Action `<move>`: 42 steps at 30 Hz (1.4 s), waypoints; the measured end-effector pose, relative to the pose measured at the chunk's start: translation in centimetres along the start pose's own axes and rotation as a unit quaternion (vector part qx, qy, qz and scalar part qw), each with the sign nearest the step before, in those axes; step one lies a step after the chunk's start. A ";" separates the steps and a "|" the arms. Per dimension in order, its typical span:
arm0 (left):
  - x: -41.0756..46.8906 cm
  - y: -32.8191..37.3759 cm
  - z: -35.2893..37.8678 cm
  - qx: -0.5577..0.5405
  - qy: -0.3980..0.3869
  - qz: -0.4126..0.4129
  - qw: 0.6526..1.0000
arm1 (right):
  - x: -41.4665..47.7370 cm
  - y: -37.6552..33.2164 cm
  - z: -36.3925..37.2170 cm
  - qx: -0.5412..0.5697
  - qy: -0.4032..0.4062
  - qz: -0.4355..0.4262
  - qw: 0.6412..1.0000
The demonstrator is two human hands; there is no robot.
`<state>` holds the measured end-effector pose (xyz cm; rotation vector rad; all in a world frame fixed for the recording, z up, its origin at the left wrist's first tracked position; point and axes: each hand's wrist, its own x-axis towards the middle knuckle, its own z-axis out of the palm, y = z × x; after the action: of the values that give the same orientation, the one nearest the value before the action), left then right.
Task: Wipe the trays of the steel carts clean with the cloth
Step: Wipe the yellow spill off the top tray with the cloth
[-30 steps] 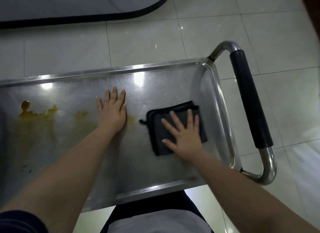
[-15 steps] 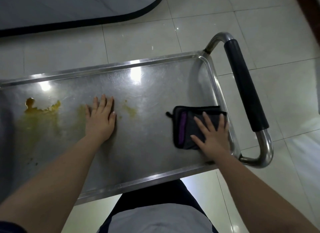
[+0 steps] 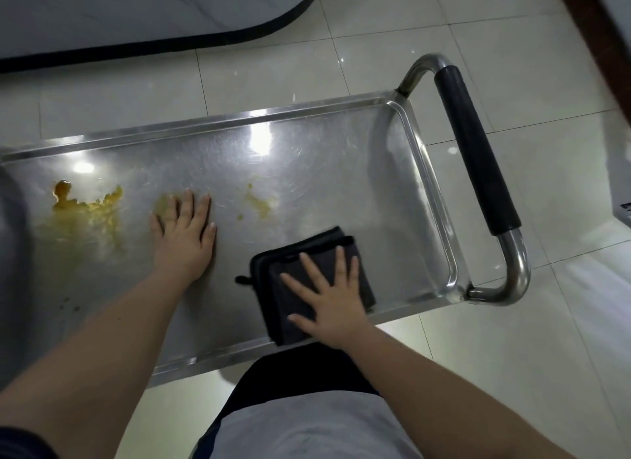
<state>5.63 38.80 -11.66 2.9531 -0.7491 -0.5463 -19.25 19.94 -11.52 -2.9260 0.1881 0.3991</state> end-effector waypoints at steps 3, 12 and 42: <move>0.1 0.0 0.4 -0.007 0.010 0.006 1.000 | 1.3 -2.5 0.5 -0.011 -0.001 0.003 1.000; 0.4 0.2 1.0 -0.007 0.034 0.007 0.999 | -2.9 7.6 0.1 -0.019 0.028 0.148 0.988; 1.5 -2.3 -0.3 -0.036 0.048 -0.029 0.998 | 1.9 -3.2 -0.4 -0.019 -0.021 -0.052 0.998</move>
<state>7.99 40.09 -12.17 2.9188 -0.6224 -0.4205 -16.88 22.82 -11.12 -2.9450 0.0211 0.4524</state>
